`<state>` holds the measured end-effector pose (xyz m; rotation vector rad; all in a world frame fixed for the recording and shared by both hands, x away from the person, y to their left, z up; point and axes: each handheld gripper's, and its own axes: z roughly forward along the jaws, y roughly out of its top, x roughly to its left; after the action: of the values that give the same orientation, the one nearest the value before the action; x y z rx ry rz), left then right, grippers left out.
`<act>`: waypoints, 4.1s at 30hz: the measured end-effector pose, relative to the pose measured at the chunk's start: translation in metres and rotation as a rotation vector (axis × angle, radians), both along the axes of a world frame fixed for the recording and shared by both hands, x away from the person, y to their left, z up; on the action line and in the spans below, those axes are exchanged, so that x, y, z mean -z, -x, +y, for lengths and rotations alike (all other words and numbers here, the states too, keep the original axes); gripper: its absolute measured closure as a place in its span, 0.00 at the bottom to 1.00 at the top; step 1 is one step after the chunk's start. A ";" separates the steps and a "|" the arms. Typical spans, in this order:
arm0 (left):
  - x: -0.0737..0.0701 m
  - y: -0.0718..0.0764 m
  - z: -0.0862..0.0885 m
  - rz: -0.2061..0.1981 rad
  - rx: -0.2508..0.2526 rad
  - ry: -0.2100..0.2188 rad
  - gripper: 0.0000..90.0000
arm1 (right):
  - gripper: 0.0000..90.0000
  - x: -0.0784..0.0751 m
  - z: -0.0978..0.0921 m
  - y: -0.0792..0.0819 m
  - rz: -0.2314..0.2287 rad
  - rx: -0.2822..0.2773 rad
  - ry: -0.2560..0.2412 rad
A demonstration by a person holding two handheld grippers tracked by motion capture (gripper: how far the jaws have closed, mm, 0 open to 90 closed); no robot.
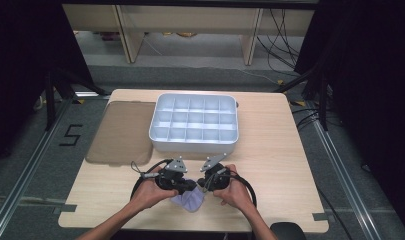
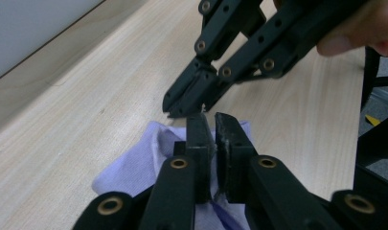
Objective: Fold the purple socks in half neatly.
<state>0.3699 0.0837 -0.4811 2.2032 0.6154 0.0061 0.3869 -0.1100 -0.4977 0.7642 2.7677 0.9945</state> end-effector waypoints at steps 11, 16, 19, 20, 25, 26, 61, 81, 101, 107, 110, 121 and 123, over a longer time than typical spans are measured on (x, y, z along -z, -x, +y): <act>-0.020 -0.003 0.021 0.024 -0.031 0.118 0.75 | 0.96 -0.011 -0.024 -0.001 -0.033 0.069 -0.030; -0.021 -0.007 0.043 -0.015 -0.078 0.095 0.80 | 0.96 -0.017 -0.028 0.002 -0.038 0.077 -0.058; -0.008 -0.006 0.051 -0.007 -0.081 0.058 0.88 | 0.96 -0.019 -0.027 0.004 -0.031 0.078 -0.061; -0.001 -0.005 0.052 0.009 -0.072 0.042 0.90 | 0.96 -0.019 -0.026 0.004 -0.041 0.066 -0.067; 0.022 0.007 0.049 0.020 -0.008 -0.030 0.93 | 0.96 -0.024 -0.024 0.007 -0.040 0.050 -0.057; 0.026 0.009 0.047 0.021 0.003 -0.044 0.93 | 0.96 -0.024 -0.023 0.008 -0.052 0.044 -0.062; 0.014 0.017 0.034 -0.055 -0.025 -0.069 0.88 | 0.95 -0.006 -0.002 0.030 -0.006 -0.019 0.003; 0.009 0.004 0.035 -0.088 -0.047 -0.077 0.89 | 0.94 -0.006 -0.001 0.030 -0.002 -0.016 0.013; 0.015 0.041 0.040 -0.070 -0.002 -0.074 0.89 | 0.93 -0.007 -0.002 0.031 -0.003 -0.011 0.008; 0.009 0.039 0.053 -0.044 -0.034 -0.023 0.83 | 0.93 -0.015 -0.002 0.033 -0.027 -0.014 -0.034; 0.007 0.040 0.060 -0.009 -0.062 0.025 0.76 | 0.92 -0.020 0.000 0.036 -0.030 -0.002 -0.052; 0.014 0.029 0.071 0.045 -0.152 0.022 0.59 | 0.92 -0.024 0.012 0.043 -0.047 -0.074 -0.057; 0.016 0.027 0.071 0.050 -0.148 0.013 0.58 | 0.92 -0.016 0.012 0.042 -0.025 -0.080 -0.015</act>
<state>0.3425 0.1548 -0.4970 2.1459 0.8024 0.0238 0.3447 -0.0978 -0.4816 0.6436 2.7922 1.0331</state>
